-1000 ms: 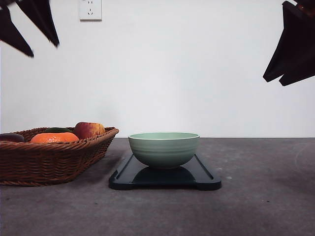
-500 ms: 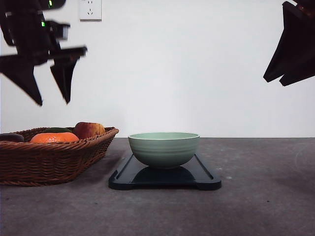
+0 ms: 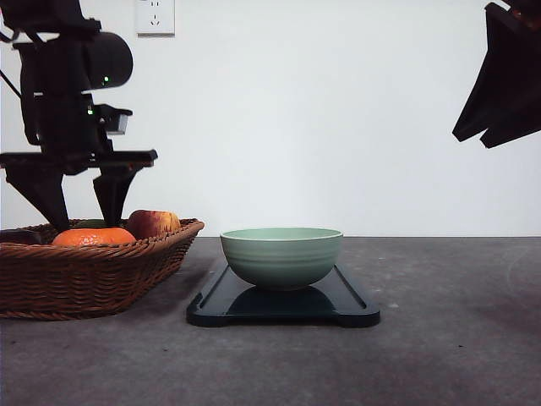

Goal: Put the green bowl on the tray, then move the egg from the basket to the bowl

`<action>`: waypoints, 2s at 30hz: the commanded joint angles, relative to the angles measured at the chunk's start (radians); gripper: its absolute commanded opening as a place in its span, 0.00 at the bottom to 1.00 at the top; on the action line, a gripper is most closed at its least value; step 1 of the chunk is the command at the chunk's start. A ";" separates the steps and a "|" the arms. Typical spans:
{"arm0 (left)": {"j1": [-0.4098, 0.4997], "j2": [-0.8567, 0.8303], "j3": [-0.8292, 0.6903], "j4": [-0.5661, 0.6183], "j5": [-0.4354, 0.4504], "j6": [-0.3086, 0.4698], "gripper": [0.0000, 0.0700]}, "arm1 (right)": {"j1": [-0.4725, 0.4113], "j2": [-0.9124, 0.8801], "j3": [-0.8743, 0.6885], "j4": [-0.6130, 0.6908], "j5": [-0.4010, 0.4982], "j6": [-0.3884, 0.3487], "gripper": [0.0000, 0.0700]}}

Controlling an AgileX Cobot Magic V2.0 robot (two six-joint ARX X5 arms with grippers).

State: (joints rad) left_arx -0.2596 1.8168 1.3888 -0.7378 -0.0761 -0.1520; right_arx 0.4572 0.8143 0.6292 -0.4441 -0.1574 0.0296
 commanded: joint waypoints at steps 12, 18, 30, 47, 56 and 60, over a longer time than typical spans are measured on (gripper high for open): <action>0.009 0.095 0.024 0.033 -0.003 -0.011 0.57 | 0.003 0.008 -0.001 0.009 0.001 -0.004 0.34; 0.012 0.099 0.024 0.028 -0.003 -0.011 0.56 | 0.003 0.008 -0.001 0.009 0.002 -0.004 0.34; 0.012 0.100 0.024 0.020 -0.003 -0.011 0.32 | 0.003 0.008 -0.001 0.010 0.005 -0.004 0.34; 0.000 -0.061 0.042 -0.011 0.002 -0.011 0.32 | 0.003 0.008 -0.001 0.010 0.005 -0.004 0.34; -0.076 -0.191 0.047 0.063 0.120 -0.053 0.32 | 0.003 0.008 -0.001 0.021 0.005 -0.004 0.34; -0.137 -0.189 0.047 0.158 0.161 -0.055 0.32 | 0.003 0.008 -0.001 0.024 0.005 -0.004 0.34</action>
State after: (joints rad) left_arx -0.3835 1.6146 1.4094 -0.6044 0.0787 -0.1982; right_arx 0.4572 0.8143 0.6292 -0.4294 -0.1547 0.0299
